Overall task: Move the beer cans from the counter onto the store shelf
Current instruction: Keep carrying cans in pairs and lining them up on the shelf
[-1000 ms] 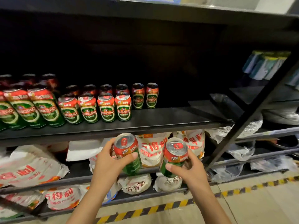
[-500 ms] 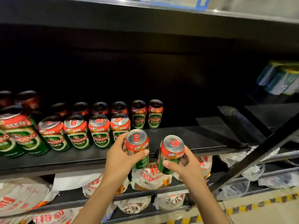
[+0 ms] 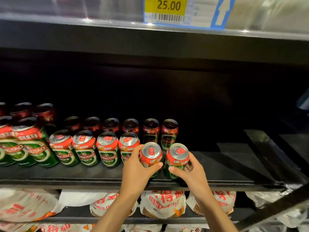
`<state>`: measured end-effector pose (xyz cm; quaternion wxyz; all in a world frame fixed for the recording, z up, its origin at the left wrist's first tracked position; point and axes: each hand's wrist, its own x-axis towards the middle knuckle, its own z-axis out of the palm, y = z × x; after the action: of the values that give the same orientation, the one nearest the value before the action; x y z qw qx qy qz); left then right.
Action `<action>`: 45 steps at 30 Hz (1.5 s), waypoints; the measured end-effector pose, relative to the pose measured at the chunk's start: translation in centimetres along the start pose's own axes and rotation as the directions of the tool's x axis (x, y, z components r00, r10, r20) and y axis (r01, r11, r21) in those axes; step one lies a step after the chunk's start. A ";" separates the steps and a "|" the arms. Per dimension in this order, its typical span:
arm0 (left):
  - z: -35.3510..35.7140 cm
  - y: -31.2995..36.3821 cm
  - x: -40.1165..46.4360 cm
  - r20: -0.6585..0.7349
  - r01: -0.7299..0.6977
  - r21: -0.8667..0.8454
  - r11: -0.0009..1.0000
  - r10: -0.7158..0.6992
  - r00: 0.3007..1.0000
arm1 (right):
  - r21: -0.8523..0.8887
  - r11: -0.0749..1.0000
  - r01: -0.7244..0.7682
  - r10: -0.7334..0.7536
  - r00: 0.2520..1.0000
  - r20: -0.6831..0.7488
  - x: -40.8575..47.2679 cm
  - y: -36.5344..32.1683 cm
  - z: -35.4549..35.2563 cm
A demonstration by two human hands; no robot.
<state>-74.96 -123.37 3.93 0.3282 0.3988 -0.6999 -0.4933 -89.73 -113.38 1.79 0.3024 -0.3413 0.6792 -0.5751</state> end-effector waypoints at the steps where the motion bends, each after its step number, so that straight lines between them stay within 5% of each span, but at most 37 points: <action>1: 0.2 -0.1 0.0 -0.006 -0.008 0.005 1.000 0.008 1.000 | 0.000 1.000 0.001 -0.001 1.000 0.005 0.2 0.2 -0.1; 16: 3.3 -3.5 -0.8 -0.089 -0.002 -0.007 1.000 0.001 0.996 | -0.051 0.998 0.030 -0.027 0.998 0.048 0.8 2.8 -0.2; 28: 3.6 -6.0 -1.6 -0.155 0.026 -0.073 0.997 -0.037 0.987 | -0.073 0.997 0.025 -0.030 0.997 -0.066 1.0 3.7 0.2; 37: 4.8 -5.8 -1.7 -0.291 -0.015 0.100 0.995 0.043 0.956 | -0.091 0.995 0.030 -0.030 1.000 0.001 0.4 3.4 0.0; 45: 3.6 -6.1 -1.9 -0.127 -0.004 0.034 0.999 0.009 0.992 | -0.112 0.992 0.065 -0.068 0.998 -0.017 0.3 3.7 -0.5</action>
<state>-75.73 -121.31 -3.10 0.3670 0.4325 -0.6871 -0.4540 -90.71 -112.98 -1.80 0.2565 -0.3742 0.7016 -0.5495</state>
